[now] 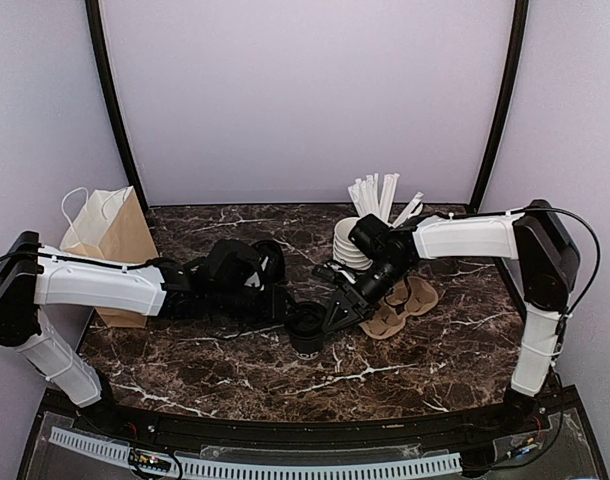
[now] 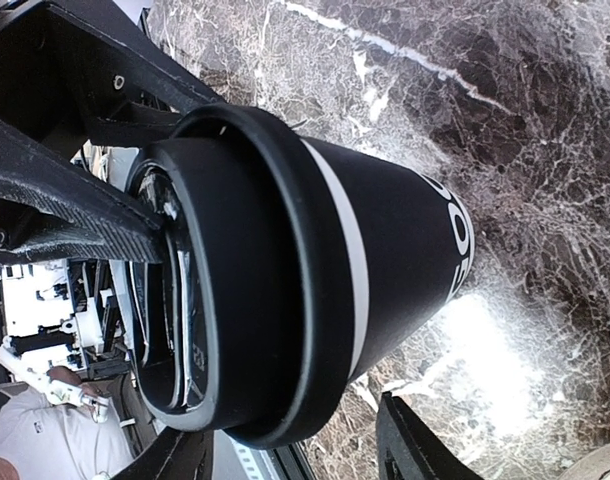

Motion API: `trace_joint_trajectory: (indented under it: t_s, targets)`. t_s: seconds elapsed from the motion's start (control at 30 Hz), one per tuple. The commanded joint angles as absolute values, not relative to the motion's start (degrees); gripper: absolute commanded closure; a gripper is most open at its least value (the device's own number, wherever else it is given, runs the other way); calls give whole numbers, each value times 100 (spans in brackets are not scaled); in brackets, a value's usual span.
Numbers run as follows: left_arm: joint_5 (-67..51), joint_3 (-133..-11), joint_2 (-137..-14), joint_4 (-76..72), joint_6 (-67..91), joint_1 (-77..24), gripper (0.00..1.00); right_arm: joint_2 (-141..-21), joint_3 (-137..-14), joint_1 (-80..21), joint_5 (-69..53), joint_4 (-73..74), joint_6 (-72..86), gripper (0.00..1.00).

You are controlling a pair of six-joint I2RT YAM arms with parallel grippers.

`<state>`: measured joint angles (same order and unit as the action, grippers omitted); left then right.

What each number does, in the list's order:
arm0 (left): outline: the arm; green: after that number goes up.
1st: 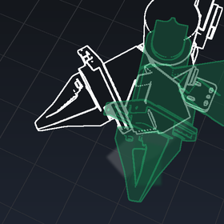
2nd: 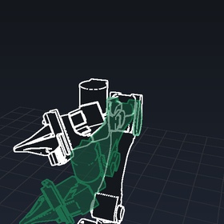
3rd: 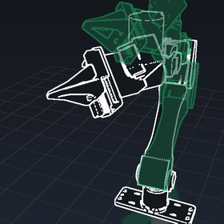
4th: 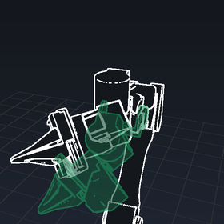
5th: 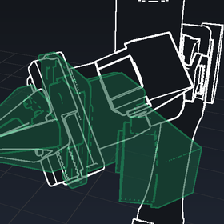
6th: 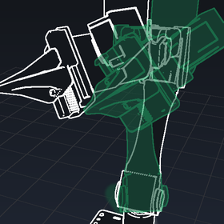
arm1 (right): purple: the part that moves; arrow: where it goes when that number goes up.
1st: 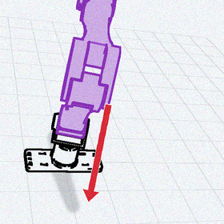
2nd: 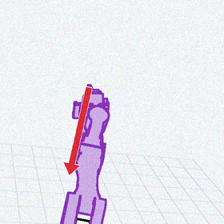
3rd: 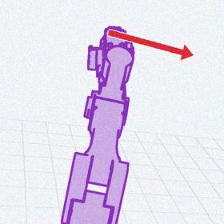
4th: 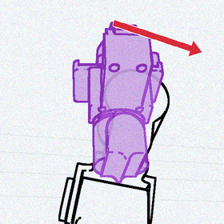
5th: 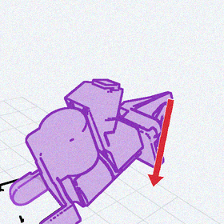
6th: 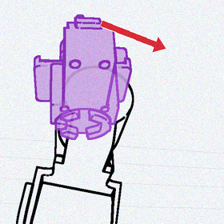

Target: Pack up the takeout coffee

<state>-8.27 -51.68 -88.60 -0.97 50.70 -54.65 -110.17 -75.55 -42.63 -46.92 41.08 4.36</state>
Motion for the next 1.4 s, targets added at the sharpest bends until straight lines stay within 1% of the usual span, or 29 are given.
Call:
trace_joint_trajectory:
  t_s: [0.0, 0.07, 0.13, 0.2, 0.23, 0.33, 0.53, 0.63, 0.67, 0.73, 0.9, 1.37]
  targets:
    - [-1059, -4705, -9416, 661, 4993, -5648, 60, -11916, -6945, -4419, -1079, 3560, 396, 45]
    - [-1005, -4642, -9493, 634, 4981, -5647, 60, -11857, -6887, -4433, -1045, 3566, 354, 44]
    - [-939, -4612, -9545, 654, 4956, -5647, 61, -11741, -6865, -4438, -1403, 3566, 227, 45]
    - [-868, -4650, -9510, 661, 4765, -5643, 61, -11569, -6885, -4461, -2273, 3573, 53, 46]
    - [-812, -4667, -9420, 629, 4685, -5643, 61, -11439, -6924, -4483, -2906, 3585, -239, 47]
    - [-732, -4768, -9034, 366, 4104, -5651, 59, -10819, -6935, -4559, -3896, 3406, -466, 46]
    - [-666, -5231, -8584, 58, 2933, -5648, 54, -10154, -7143, -4563, -5023, 3623, -861, 41]
    - [-984, -5332, -8463, -426, 2617, -5639, 48, -9986, -7006, -4570, -5603, 3589, -945, 38]
    - [-1032, -5377, -8459, -472, 2496, -5626, 45, -9999, -7009, -4574, -5679, 3640, -983, 38]
    - [-1037, -5567, -8550, -453, 2404, -5586, 44, -10070, -7115, -4568, -5687, 3808, -1096, 38]
    - [-953, -5906, -8722, -345, 2372, -5486, 42, -10200, -7325, -4562, -5684, 4073, -1152, 38]
    - [-754, -5809, -8629, -132, 2444, -5365, 40, -10268, -7299, -4563, -5388, 4136, -1221, 39]
